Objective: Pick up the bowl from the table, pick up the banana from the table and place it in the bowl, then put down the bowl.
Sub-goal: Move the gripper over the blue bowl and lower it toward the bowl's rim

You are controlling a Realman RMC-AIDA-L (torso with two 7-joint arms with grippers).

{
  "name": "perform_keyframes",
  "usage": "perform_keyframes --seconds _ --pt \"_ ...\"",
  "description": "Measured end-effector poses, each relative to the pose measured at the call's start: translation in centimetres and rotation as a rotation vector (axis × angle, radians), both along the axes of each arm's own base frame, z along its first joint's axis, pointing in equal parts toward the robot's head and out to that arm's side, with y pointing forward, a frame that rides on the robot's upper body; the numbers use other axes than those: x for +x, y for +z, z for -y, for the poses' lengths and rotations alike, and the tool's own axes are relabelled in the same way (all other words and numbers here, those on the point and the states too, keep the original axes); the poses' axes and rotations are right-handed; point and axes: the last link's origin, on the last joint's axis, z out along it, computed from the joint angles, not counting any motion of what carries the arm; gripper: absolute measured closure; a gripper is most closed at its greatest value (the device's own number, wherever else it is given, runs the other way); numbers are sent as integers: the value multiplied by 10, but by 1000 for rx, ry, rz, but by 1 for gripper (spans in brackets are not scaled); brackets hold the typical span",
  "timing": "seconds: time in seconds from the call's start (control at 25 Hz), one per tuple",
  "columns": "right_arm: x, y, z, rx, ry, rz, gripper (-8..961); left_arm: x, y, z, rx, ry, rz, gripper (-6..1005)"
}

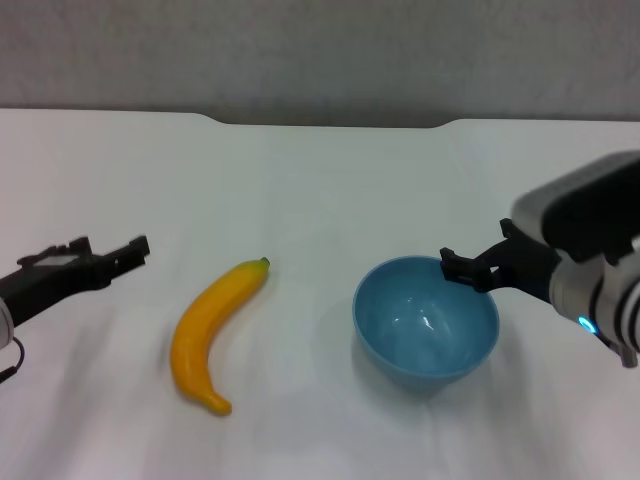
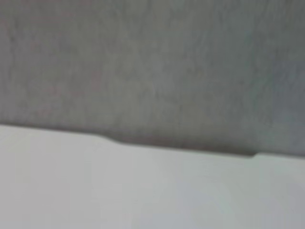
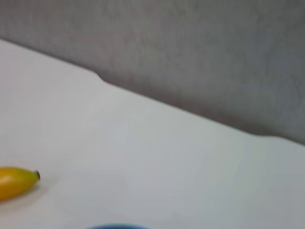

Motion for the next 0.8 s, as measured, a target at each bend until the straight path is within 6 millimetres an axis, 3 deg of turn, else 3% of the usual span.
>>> perform_keyframes --seconds 0.24,0.48,0.8 --pt "-12 1 -11 -63 -109 2 56 -2 4 -10 -65 100 -148 90" --pt "-5 8 -24 -129 -241 -5 56 -6 10 -16 -79 192 -343 90" --pt "3 -9 -32 -180 -350 18 59 2 0 -19 -75 204 -472 91"
